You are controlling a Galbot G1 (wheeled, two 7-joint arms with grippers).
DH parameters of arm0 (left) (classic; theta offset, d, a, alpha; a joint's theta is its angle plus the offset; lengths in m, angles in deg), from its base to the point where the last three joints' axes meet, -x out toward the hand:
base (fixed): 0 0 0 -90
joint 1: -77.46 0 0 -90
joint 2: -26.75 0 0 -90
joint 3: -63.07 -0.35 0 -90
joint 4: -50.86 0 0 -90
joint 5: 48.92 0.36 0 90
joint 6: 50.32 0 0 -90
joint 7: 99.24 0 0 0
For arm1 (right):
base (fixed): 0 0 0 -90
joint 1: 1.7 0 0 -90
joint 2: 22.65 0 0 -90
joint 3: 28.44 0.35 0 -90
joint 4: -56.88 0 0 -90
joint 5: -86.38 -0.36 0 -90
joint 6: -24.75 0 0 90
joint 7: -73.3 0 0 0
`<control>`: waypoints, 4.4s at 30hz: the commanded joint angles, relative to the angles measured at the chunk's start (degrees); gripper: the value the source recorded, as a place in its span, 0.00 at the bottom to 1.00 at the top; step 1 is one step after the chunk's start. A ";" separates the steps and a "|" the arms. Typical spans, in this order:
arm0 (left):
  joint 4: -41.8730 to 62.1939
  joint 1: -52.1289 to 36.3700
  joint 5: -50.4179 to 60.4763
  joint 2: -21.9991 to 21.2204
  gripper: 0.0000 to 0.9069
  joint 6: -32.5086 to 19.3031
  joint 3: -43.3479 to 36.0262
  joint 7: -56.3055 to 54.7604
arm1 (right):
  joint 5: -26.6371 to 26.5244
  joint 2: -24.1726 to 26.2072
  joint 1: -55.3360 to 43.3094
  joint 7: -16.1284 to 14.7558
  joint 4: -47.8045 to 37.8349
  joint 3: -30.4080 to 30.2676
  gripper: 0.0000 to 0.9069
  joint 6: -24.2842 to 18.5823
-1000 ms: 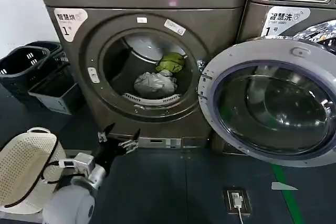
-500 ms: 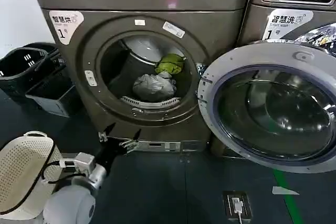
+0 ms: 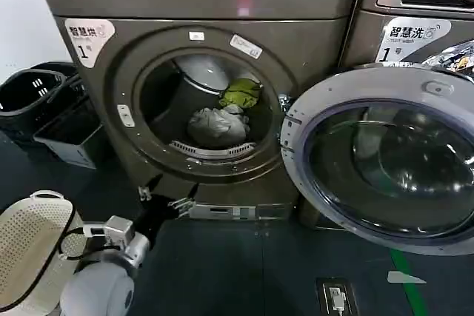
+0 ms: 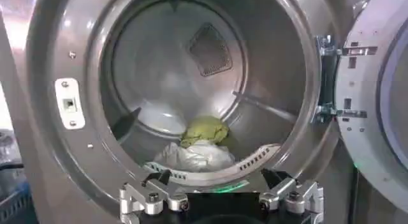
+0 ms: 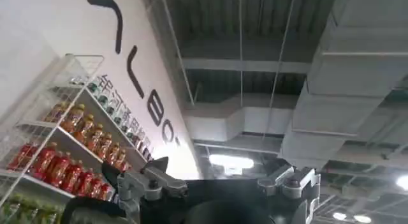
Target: Grasp the clothes from the dryer.
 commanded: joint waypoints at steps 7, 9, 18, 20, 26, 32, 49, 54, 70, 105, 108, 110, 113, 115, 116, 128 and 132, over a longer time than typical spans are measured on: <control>-0.17 0.24 0.08 -0.19 1.00 0.10 0.18 0.03 | 0.04 0.02 -0.13 -0.08 -0.24 -0.21 1.00 -0.14; -0.15 0.20 0.04 -0.24 1.00 0.12 0.30 0.02 | 0.03 0.03 -0.14 -0.05 -0.34 -0.16 1.00 -0.25; -0.31 0.41 0.08 -0.25 1.00 0.13 0.03 0.03 | 0.16 -0.04 -0.16 0.17 -0.78 0.06 1.00 -0.35; -0.31 0.37 0.07 -0.23 1.00 0.14 0.01 0.04 | 0.17 -0.08 -0.11 0.25 -0.80 0.16 1.00 -0.33; -0.20 0.24 0.02 -0.21 1.00 0.20 -0.11 0.07 | 0.20 -0.24 0.00 0.26 -0.75 0.24 1.00 -0.38; -0.16 0.23 0.02 -0.21 1.00 0.18 -0.15 0.12 | 0.19 -0.37 -0.15 0.23 -0.36 0.04 1.00 -0.38; 0.27 -0.28 -0.01 -0.27 1.00 0.26 -0.41 0.18 | 0.25 -0.57 -0.47 0.08 0.31 -0.36 1.00 -0.46; 0.36 -0.34 -0.01 -0.24 1.00 0.26 -0.43 0.20 | 0.24 -0.66 -0.62 -0.02 0.73 -0.56 1.00 -0.47; -0.03 -0.28 1.32 -0.14 1.00 0.38 -0.35 0.72 | -0.46 -0.78 -0.37 -0.45 1.27 -0.35 1.00 -0.70; 27.13 -30.33 65.23 0.08 1.00 -28.62 -8.67 33.29 | 3.82 -3.34 10.37 3.83 7.98 11.36 1.00 2.29; 29.44 -34.48 68.09 -1.61 1.00 -31.52 -8.13 40.20 | 3.21 -3.68 10.95 3.77 8.29 11.50 1.00 2.25; 31.29 -37.10 68.04 -2.44 1.00 -31.48 -7.79 48.43 | 3.02 -3.79 11.12 3.74 8.41 11.49 1.00 2.19; 32.48 -38.89 68.25 -3.24 1.00 -31.93 -7.16 57.11 | 2.82 -4.03 11.40 3.68 8.76 11.38 1.00 2.17; 33.69 -40.14 66.54 -3.76 1.00 -30.81 -6.95 61.88 | 2.64 -4.07 11.61 3.64 8.87 11.31 1.00 2.15; 34.56 -40.68 67.75 -4.14 1.00 -31.19 -6.89 63.28 | 2.62 -4.03 11.64 3.64 8.86 11.20 1.00 2.12; 47.74 -47.55 69.49 -4.51 1.00 -35.14 -9.72 67.02 | 2.63 -4.02 11.25 3.23 8.65 9.73 1.00 1.90; 52.07 -49.65 68.34 -3.55 1.00 -34.43 -11.82 67.03 | 2.62 -4.17 11.03 3.11 8.74 9.14 1.00 1.88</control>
